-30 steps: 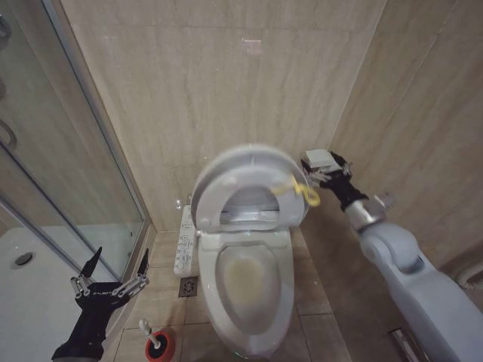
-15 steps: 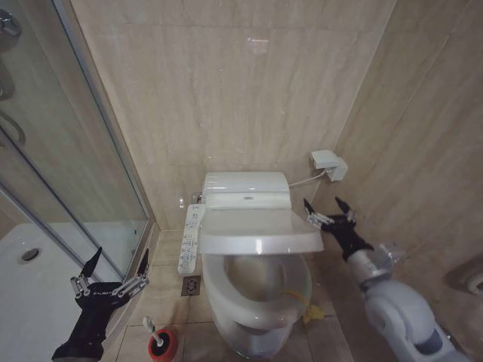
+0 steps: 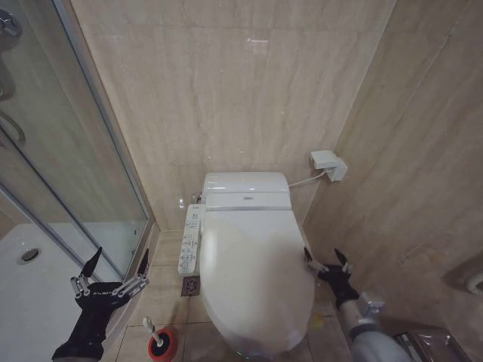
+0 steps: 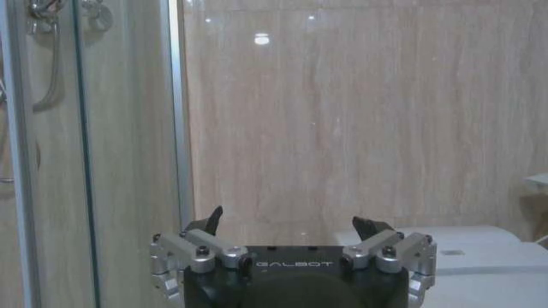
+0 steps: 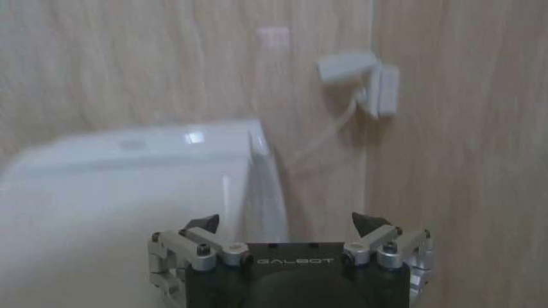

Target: Open the toilet lid, clean the toilet bowl with a toilet brush, close the toilet lid, and flush.

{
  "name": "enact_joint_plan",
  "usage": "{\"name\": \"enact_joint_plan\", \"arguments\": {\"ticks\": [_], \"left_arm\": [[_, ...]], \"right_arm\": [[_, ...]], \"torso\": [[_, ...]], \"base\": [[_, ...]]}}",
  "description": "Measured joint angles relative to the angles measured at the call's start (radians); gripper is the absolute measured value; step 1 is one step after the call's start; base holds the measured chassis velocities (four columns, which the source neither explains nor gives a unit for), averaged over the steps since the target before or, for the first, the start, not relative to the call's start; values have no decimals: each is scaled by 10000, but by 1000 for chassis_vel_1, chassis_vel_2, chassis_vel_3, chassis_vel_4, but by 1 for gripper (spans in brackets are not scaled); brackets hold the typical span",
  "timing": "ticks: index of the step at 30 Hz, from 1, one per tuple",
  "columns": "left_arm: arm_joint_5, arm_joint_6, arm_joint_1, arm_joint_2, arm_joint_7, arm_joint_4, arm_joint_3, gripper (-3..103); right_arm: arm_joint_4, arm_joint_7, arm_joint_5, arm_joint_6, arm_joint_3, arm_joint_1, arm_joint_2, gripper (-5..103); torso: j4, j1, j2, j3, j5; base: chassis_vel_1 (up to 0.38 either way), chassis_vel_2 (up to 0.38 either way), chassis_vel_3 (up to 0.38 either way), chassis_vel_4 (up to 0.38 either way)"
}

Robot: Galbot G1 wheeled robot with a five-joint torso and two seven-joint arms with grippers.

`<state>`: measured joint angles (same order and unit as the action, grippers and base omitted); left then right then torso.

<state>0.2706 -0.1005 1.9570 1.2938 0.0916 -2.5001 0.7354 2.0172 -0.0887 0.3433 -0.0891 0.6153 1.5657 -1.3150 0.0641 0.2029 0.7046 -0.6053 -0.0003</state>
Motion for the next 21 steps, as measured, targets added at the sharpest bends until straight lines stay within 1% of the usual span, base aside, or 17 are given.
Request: {"name": "enact_joint_plan", "arguments": {"ticks": [1,2,4,5,9,11,12,14,16,20,21], "left_arm": [[0,0,0,0,0,0,0,100],[0,0,0,0,0,0,0,100],[0,0,0,0,0,0,0,100],[0,0,0,-1,0,0,0,100],[0,0,0,0,0,0,0,100],[0,0,0,0,0,0,0,100],[0,0,0,0,0,0,0,100],[0,0,0,0,0,0,0,100],[0,0,0,0,0,0,0,100],[0,0,1,0,0,0,0,100],[0,0,1,0,0,0,0,100]], "right_arm": [[-418,58,-189,200,-25,-44,-119,100],[-418,58,-189,200,-25,-44,-119,100],[-969,43,-322,439,-15,-165,-255,100],[-1191,9,-311,536,-8,-277,-376,100],[-1134,-64,-49,720,124,-462,-462,100],[-817,-70,301,1179,308,-613,-506,100],[-817,-70,301,1179,308,-613,-506,100],[-205,-86,570,1585,566,-621,-568,100],[82,-86,670,1624,621,-541,-574,100],[1260,-76,870,1525,689,-41,-597,100],[1260,-76,870,1525,689,-41,-597,100]], "torso": [[-1,0,0,0,2],[-1,0,0,0,2],[3,-1,1,0,-3],[1,1,-1,-2,9],[-1,0,-1,-2,4],[-4,0,-1,-2,4],[-4,0,-1,-2,4],[-1,1,-1,-2,3],[-2,1,-1,-2,3],[1,0,0,-2,3],[1,0,0,-2,3]], "base": [[0,0,0,0],[0,0,0,0],[0,0,0,0],[0,0,0,0],[0,0,0,0],[0,0,0,0],[0,0,0,0],[0,0,0,0],[0,0,0,0],[0,0,0,0],[0,0,0,0]]}}
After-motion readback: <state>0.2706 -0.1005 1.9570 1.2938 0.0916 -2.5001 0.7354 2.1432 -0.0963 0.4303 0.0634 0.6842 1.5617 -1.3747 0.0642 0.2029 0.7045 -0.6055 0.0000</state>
